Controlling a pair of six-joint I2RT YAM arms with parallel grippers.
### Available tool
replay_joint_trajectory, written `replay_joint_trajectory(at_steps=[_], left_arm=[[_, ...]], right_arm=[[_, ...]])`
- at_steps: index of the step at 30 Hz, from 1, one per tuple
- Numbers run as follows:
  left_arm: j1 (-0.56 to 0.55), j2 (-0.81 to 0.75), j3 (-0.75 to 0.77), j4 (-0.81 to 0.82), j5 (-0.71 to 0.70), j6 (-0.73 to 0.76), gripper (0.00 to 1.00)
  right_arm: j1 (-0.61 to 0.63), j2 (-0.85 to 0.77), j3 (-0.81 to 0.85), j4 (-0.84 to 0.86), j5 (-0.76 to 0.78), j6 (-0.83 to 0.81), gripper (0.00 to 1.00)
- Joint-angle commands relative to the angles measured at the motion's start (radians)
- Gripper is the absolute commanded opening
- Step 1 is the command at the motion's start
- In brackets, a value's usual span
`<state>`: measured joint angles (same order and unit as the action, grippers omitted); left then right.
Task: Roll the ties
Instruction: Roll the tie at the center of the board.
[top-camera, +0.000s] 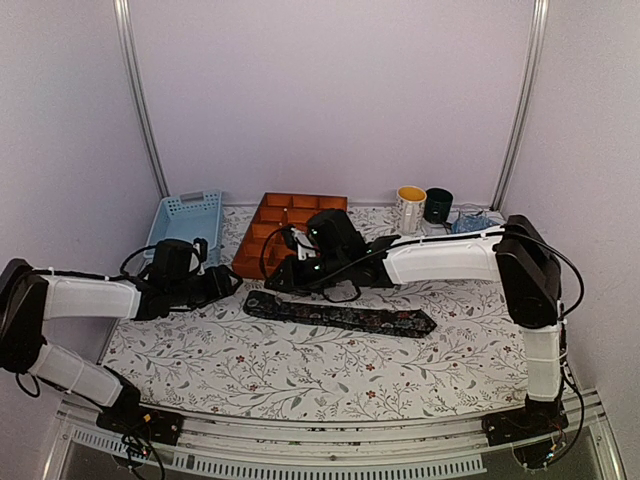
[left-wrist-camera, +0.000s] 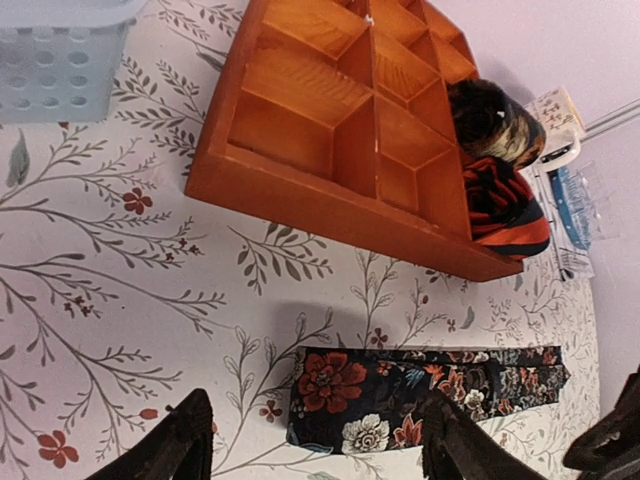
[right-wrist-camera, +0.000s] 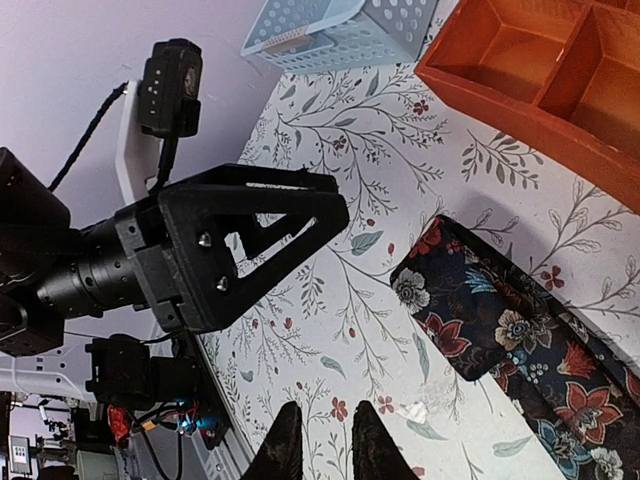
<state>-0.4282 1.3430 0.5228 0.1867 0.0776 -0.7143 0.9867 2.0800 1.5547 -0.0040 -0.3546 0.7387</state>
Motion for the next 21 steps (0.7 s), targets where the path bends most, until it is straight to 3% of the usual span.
replay_joint_trajectory(at_steps=[1,9,21], left_arm=[[0.032,0.033,-0.020,0.117,0.098,-0.025,0.69],[0.052,0.105,-0.028,0.173,0.136,-0.045,0.69],[0.054,0.175,-0.026,0.197,0.178,-0.043,0.69]], right_arm=[[0.003,0.167,0.121,-0.080,-0.031,-0.022,0.17],[-0.016,0.332,0.272,-0.152,-0.030,-0.016,0.13],[-0.034,0.387,0.273,-0.185,-0.011,-0.009,0.08]])
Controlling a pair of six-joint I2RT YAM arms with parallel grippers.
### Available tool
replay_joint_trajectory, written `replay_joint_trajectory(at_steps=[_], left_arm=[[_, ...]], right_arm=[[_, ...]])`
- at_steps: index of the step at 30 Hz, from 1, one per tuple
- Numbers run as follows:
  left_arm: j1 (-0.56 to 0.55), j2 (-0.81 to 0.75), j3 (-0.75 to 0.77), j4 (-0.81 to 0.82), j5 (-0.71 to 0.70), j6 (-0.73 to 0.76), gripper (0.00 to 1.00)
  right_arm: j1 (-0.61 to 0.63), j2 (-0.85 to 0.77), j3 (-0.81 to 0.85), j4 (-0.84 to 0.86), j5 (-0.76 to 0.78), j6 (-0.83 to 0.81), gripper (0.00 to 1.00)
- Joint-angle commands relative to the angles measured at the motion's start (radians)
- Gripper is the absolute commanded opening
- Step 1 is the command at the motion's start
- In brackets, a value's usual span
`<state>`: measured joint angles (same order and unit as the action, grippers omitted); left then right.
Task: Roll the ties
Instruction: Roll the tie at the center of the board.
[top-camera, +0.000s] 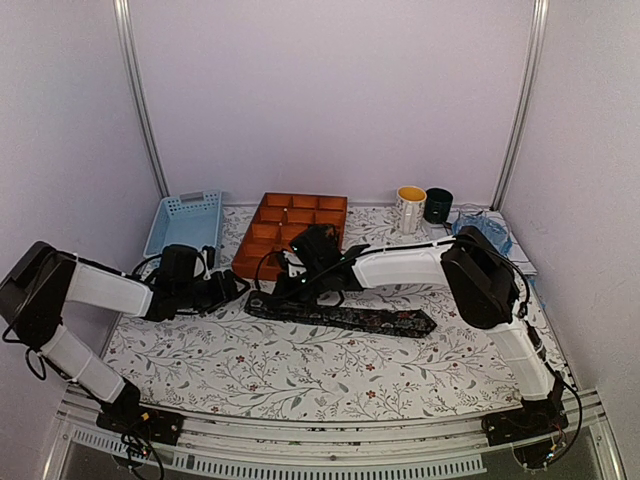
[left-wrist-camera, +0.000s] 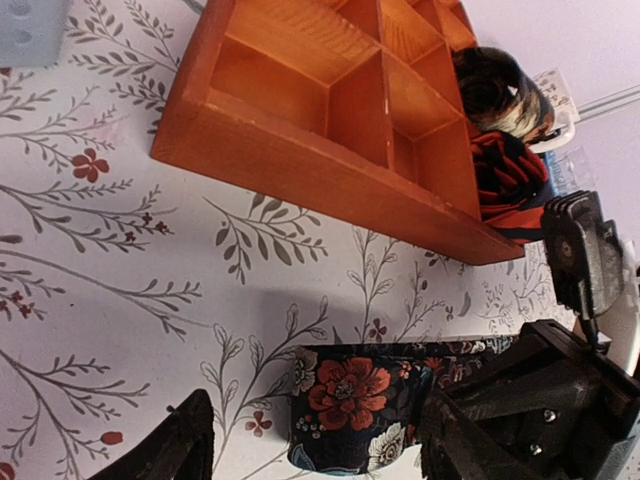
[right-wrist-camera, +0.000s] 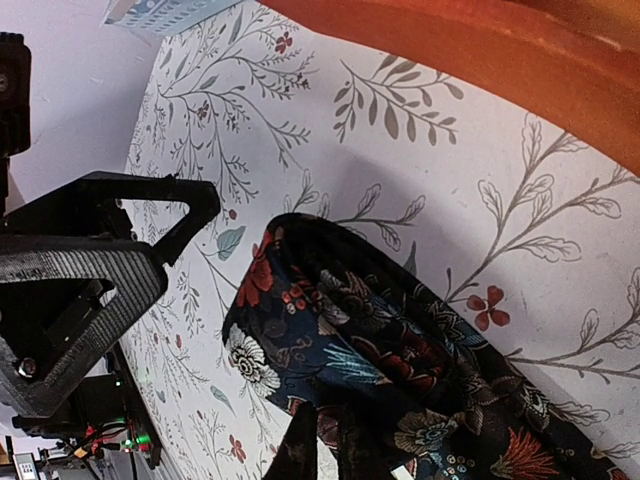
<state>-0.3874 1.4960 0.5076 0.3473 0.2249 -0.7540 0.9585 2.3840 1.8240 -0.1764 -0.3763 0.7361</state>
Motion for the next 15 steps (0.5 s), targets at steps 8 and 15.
replay_joint_trajectory(at_steps=[8,15], left_arm=[[0.012,0.061,-0.016,0.085,0.082,-0.017,0.68],[0.009,0.105,-0.005,0.111,0.124,-0.023,0.67]], right_arm=[[-0.013,0.055,-0.070,0.021,0.026,0.008,0.07],[-0.017,0.043,-0.116,0.051,0.027,0.021,0.07]])
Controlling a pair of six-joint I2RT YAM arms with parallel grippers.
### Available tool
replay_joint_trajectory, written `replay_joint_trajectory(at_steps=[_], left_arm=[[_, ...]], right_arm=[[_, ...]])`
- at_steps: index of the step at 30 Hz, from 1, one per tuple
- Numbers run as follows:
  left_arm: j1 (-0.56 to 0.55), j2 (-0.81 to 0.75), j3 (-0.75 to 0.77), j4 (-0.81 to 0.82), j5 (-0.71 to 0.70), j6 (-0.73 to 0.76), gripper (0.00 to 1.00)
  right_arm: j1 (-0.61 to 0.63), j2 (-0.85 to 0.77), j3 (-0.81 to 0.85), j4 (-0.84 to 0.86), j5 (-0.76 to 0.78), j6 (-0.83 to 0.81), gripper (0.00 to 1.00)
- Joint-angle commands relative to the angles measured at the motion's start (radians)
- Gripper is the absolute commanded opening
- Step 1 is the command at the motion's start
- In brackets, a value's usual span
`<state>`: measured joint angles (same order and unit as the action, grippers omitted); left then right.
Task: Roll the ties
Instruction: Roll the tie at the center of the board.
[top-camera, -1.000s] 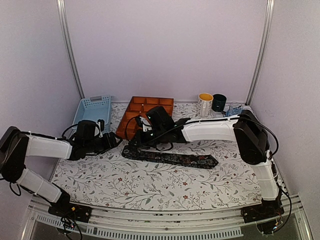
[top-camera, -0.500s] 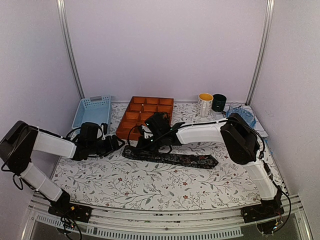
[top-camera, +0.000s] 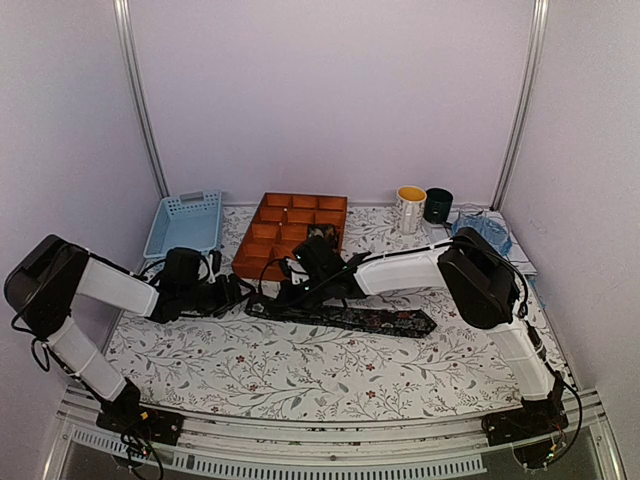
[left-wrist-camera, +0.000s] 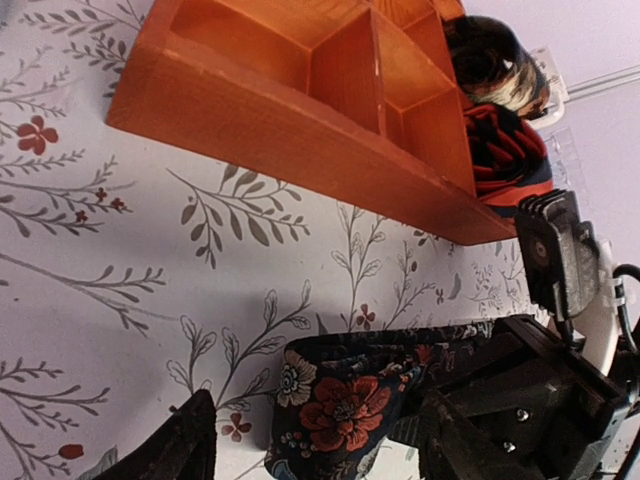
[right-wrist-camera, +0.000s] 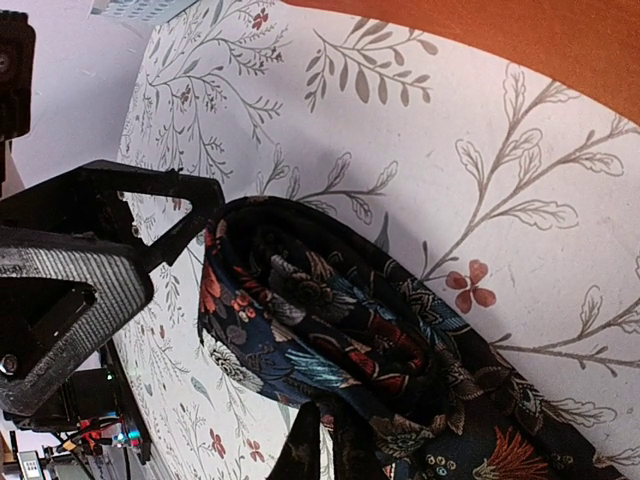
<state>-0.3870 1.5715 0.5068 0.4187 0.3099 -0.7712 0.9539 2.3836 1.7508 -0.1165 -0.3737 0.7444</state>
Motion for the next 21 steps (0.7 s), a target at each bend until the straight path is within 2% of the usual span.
replay_joint_trajectory(at_steps=[1,8,16,21], left_arm=[[0.008,0.036,-0.003,0.045,0.042,-0.007,0.67],[0.002,0.089,0.007,0.079,0.074,-0.012,0.65],[0.000,0.154,0.018,0.157,0.132,-0.031,0.58],[0.000,0.181,0.018,0.205,0.163,-0.046,0.49]], right_arm=[[-0.013,0.042,-0.045,-0.006,0.023,0.014,0.06],[-0.019,0.034,-0.047,0.002,0.018,0.016,0.06],[-0.022,0.032,-0.048,0.009,0.009,0.022,0.06],[-0.023,0.035,-0.051,0.013,0.003,0.025,0.06]])
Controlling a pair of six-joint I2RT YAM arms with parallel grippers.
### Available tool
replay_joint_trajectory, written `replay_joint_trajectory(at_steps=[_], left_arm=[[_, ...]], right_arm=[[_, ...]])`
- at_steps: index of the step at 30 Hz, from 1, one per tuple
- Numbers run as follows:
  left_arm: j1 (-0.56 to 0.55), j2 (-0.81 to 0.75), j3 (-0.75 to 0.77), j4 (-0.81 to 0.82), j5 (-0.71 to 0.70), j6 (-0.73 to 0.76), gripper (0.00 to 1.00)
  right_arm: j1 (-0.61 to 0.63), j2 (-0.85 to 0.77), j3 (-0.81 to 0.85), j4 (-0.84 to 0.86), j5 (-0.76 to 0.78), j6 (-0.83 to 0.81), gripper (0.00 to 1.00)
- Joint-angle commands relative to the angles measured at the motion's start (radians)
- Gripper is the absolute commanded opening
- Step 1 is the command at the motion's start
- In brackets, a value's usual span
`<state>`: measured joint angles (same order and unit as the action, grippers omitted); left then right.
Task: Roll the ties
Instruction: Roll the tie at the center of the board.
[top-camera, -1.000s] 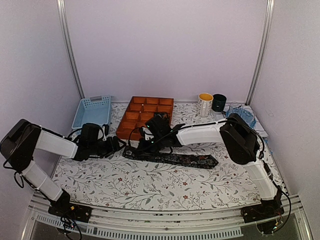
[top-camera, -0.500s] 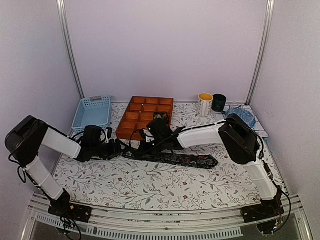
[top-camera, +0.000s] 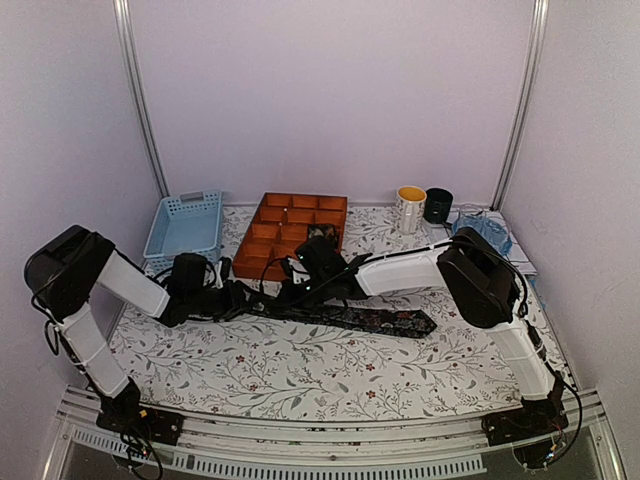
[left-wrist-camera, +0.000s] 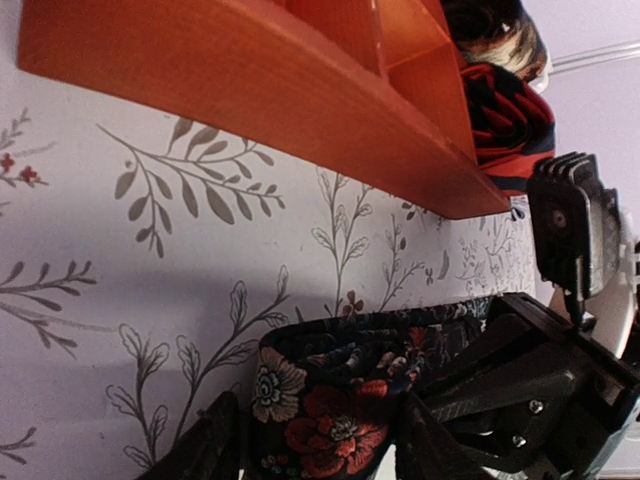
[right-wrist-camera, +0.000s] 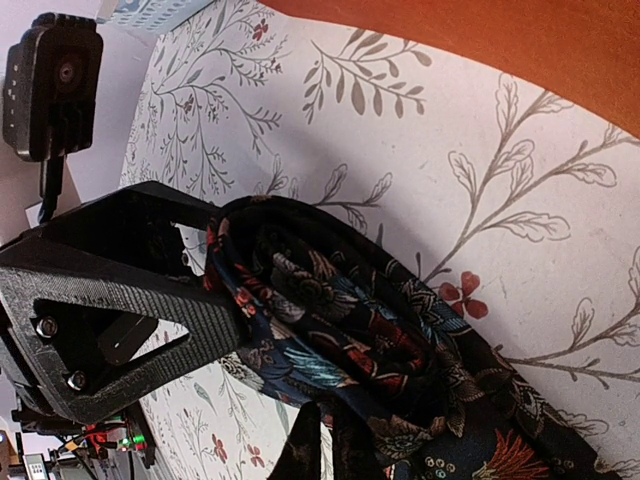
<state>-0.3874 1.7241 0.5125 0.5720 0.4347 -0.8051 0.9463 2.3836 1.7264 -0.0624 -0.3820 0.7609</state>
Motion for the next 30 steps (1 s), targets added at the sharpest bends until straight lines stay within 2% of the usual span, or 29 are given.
replay_joint_trajectory(at_steps=[1,7,13,23,30], left_arm=[[0.000,0.030,0.012,0.056,0.039,-0.014,0.45],[0.001,0.027,0.012,0.056,0.035,-0.012,0.25],[-0.007,0.001,0.032,-0.035,-0.002,0.016,0.10],[-0.052,-0.081,0.045,-0.182,-0.068,0.059,0.00],[-0.069,-0.131,0.016,-0.217,-0.088,0.054,0.00]], right_arm=[[-0.015,0.034,-0.026,-0.039,0.009,0.009,0.06],[-0.015,0.019,-0.032,-0.036,-0.011,0.011,0.06],[-0.002,-0.125,-0.054,-0.026,-0.049,-0.002,0.08],[0.022,-0.470,-0.150,-0.071,-0.003,-0.105,0.20],[0.012,-0.602,-0.321,-0.138,0.275,-0.186,0.20]])
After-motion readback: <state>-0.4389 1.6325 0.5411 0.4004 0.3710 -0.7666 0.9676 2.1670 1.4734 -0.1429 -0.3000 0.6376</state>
